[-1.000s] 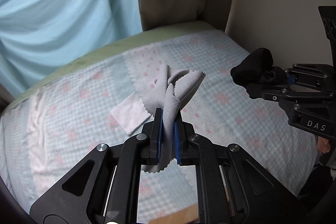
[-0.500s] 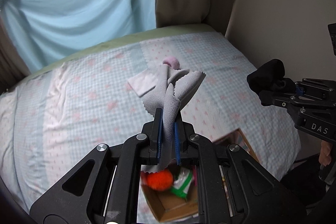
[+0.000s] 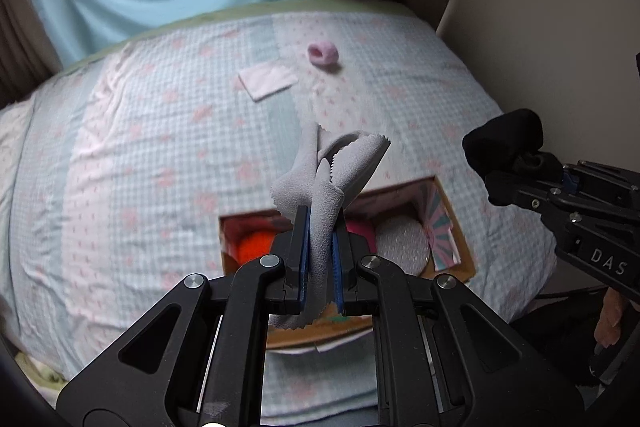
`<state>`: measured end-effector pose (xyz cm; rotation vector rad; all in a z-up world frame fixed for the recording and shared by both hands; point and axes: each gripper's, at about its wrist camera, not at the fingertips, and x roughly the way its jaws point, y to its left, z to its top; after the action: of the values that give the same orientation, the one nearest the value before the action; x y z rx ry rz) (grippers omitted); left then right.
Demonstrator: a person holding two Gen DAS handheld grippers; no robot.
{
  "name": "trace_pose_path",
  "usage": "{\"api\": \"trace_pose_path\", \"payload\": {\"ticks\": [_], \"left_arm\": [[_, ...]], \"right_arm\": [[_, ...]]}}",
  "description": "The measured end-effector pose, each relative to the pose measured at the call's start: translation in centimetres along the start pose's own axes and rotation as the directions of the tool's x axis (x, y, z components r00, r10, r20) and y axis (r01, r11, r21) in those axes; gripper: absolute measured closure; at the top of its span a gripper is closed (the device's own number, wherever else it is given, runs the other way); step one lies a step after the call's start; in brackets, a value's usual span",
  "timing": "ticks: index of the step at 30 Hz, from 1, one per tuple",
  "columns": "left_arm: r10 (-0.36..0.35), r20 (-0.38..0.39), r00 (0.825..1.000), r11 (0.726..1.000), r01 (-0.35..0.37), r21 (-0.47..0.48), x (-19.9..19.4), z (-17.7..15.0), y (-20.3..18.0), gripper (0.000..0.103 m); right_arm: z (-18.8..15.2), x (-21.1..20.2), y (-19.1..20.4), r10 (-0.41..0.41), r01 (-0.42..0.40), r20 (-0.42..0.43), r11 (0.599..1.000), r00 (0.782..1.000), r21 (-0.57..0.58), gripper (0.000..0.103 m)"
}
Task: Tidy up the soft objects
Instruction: 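Carry the grey cloth and black scrunchie over the box and release them inside, then withdraw both tools from the box toward the white cloth and pink wristband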
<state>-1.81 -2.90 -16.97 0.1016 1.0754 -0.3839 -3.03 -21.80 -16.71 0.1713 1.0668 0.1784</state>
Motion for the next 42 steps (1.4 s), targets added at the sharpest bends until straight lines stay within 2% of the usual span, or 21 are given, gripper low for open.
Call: {"api": "trace_pose_path", "payload": {"ticks": [8, 13, 17, 23, 25, 26, 27, 28, 29, 30, 32, 39, 42], "left_arm": [[0.005, -0.139, 0.990, 0.998, -0.013, -0.059, 5.2, -3.5, 0.5, 0.095], [0.034, -0.216, 0.976, 0.997, -0.049, -0.066, 8.8, -5.6, 0.6, 0.095], [0.045, -0.285, 0.957, 0.992, -0.076, -0.099, 11.6, -6.9, 1.1, 0.095], [0.058, -0.341, 0.938, 0.992, -0.092, -0.083, 13.8, -7.1, 1.2, 0.095], [0.060, -0.344, 0.937, 0.992, -0.095, -0.087, 13.8, -7.0, 1.5, 0.094], [0.060, -0.335, 0.940, 0.992, -0.094, -0.086, 13.6, -7.0, 1.5, 0.082], [0.059, -0.332, 0.942, 0.993, -0.091, -0.080, 13.5, -6.8, 1.5, 0.066], [0.059, -0.340, 0.939, 0.994, -0.088, -0.072, 13.5, -6.8, 1.4, 0.018], [0.056, -0.358, 0.932, 0.994, -0.084, -0.065, 13.8, -6.7, 1.4, 0.001], [0.052, -0.363, 0.930, 0.995, -0.080, -0.061, 13.8, -6.6, 1.3, 0.000], [0.009, -0.340, 0.940, 0.997, -0.033, -0.066, 13.4, -6.6, 1.1, 0.000], [0.008, -0.365, 0.931, 0.997, -0.036, -0.068, 13.6, -6.9, 1.0, 0.000], [0.021, -0.376, 0.926, 0.996, -0.050, -0.069, 13.5, -6.7, 1.0, 0.000]], "right_arm": [[-2.8, 4.6, -1.2, -0.014, 0.019, -0.137, 0.999, 0.991, 0.033, 0.081], [-4.8, 7.8, -2.5, 0.001, 0.021, -0.222, 0.995, 0.975, 0.099, 0.081], [-5.7, 10.0, -3.0, 0.005, 0.030, -0.277, 0.992, 0.961, 0.122, 0.081], [-5.7, 12.1, -3.9, 0.003, 0.055, -0.326, 0.985, 0.945, 0.166, 0.081], [-5.6, 12.5, -4.0, -0.008, 0.066, -0.337, 0.985, 0.942, 0.162, 0.081], [-5.6, 12.6, -4.1, -0.005, 0.065, -0.339, 0.984, 0.941, 0.165, 0.077], [-5.6, 12.8, -4.2, 0.003, 0.060, -0.341, 0.982, 0.940, 0.176, 0.060], [-5.5, 12.9, -4.4, 0.015, 0.055, -0.343, 0.979, 0.939, 0.194, 0.047], [-5.6, 13.0, -4.7, 0.030, 0.049, -0.341, 0.974, 0.940, 0.219, 0.023], [-5.6, 13.1, -5.0, 0.037, 0.045, -0.332, 0.970, 0.943, 0.237, 0.008], [-5.6, 13.0, -5.5, 0.030, 0.055, -0.317, 0.966, 0.948, 0.254, 0.001], [-5.4, 12.7, -5.1, 0.030, 0.037, -0.308, 0.977, 0.951, 0.210, 0.001], [-5.1, 11.9, -5.0, 0.062, -0.002, -0.256, 0.974, 0.965, 0.228, 0.001]]}}
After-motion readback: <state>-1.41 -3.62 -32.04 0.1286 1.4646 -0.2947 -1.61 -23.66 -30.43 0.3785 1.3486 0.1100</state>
